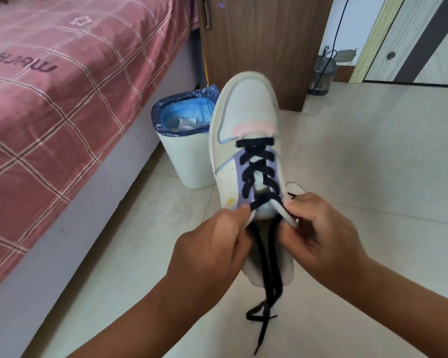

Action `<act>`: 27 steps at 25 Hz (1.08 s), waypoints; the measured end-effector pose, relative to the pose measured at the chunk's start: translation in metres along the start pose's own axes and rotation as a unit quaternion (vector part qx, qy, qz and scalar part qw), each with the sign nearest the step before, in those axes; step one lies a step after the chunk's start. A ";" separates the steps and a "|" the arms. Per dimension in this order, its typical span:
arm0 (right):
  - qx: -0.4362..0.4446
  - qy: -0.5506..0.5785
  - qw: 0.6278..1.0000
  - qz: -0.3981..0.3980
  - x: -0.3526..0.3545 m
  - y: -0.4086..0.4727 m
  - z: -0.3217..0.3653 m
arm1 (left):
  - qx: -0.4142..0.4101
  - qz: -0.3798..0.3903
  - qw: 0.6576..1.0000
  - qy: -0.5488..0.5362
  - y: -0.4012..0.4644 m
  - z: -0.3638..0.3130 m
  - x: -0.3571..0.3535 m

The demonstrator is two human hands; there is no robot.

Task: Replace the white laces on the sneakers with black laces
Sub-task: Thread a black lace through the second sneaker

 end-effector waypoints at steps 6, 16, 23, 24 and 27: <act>-0.134 -0.063 0.896 0.419 -0.113 -0.119 -0.028 | 0.320 0.326 0.890 0.015 -0.124 0.057 -0.080; -0.313 -0.020 0.804 0.506 -0.139 -0.164 -0.021 | 0.459 0.416 0.782 -0.064 -0.164 0.085 -0.096; -0.347 0.002 0.833 0.432 -0.143 -0.171 -0.009 | 0.398 0.491 0.766 0.118 -0.176 0.076 -0.078; -0.307 -0.015 0.849 0.429 -0.141 -0.169 -0.008 | 0.388 0.439 0.803 0.114 -0.171 0.078 -0.081; -0.124 -0.060 0.906 0.400 -0.147 -0.164 -0.016 | 0.340 0.381 0.857 0.071 -0.157 0.076 -0.098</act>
Point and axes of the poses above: each hand's wrist, its own y-axis towards the middle knuckle, its own x-axis out of the back of the hand, z = x × y, the point moved 3 cm from there along y, towards the middle knuckle, and after that the axes turned 9 degrees about -y, right-handed, at the moved point
